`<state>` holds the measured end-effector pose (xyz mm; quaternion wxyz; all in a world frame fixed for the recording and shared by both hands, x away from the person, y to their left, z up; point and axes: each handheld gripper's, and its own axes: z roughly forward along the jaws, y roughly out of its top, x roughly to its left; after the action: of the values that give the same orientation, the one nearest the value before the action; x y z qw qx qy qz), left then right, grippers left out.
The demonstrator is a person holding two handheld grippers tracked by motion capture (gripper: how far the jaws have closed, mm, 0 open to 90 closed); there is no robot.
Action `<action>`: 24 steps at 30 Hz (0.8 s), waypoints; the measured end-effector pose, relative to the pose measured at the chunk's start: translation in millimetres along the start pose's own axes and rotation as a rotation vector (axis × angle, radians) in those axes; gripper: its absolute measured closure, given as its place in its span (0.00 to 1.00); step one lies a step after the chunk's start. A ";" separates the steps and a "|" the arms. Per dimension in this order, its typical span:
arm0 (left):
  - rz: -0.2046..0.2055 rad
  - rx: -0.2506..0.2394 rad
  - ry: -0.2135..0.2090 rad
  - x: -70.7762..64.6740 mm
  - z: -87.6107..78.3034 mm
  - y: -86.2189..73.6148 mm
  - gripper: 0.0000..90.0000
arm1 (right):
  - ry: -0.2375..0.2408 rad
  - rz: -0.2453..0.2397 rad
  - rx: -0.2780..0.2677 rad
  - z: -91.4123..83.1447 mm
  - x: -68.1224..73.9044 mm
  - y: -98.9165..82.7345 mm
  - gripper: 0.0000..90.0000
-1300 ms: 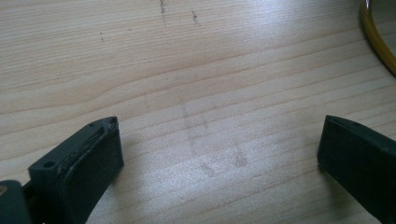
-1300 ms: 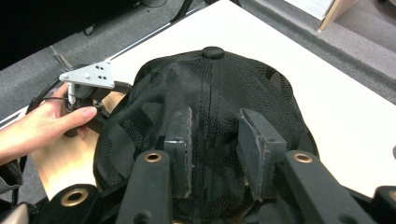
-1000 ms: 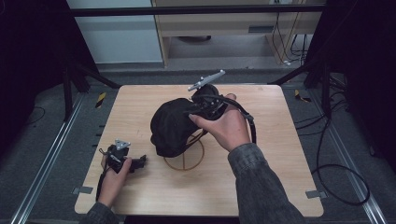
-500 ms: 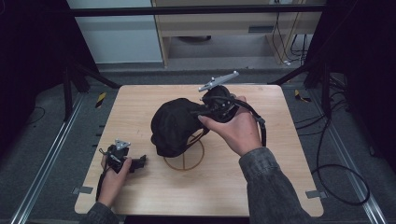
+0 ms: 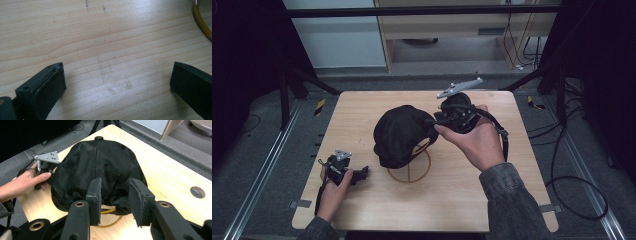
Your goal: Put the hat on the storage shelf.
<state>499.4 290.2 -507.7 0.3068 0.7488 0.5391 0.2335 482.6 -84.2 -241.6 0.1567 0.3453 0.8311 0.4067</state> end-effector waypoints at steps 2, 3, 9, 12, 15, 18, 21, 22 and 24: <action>0.000 0.000 0.000 0.0 0.0 0.0 0.00 | -0.001 0.005 -0.003 -2.7 -0.9 -1.7 0.70; 0.000 0.000 0.000 0.0 0.0 0.0 0.00 | -0.003 0.004 -0.006 -3.7 -1.4 -2.6 0.70; 0.000 0.000 0.000 0.0 0.0 0.0 0.00 | -0.016 0.010 -0.011 -10.7 -4.6 -8.4 0.69; 0.000 0.000 0.000 0.0 0.0 0.0 0.00 | -0.028 0.012 -0.011 -14.0 -6.8 -11.2 0.67; 0.000 0.000 0.000 0.0 0.0 0.0 0.00 | -0.033 0.020 -0.018 -17.4 -9.1 -13.6 0.66; 0.000 0.000 0.000 0.0 0.0 0.0 0.00 | -0.042 0.026 -0.022 -20.5 -11.4 -16.0 0.64; 0.000 0.000 0.000 0.0 0.0 0.0 0.00 | -0.051 0.033 -0.025 -23.0 -14.0 -19.1 0.61; 0.000 0.000 0.000 0.0 0.0 0.0 0.00 | -0.055 0.043 -0.023 -24.3 -15.0 -20.7 0.60; 0.000 0.000 0.000 0.0 0.0 0.0 0.00 | -0.065 0.048 -0.026 -26.2 -17.6 -23.8 0.56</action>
<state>499.4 290.2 -507.7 0.3066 0.7489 0.5391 0.2334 470.3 -121.7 -244.4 0.1782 0.3761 0.8117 0.4097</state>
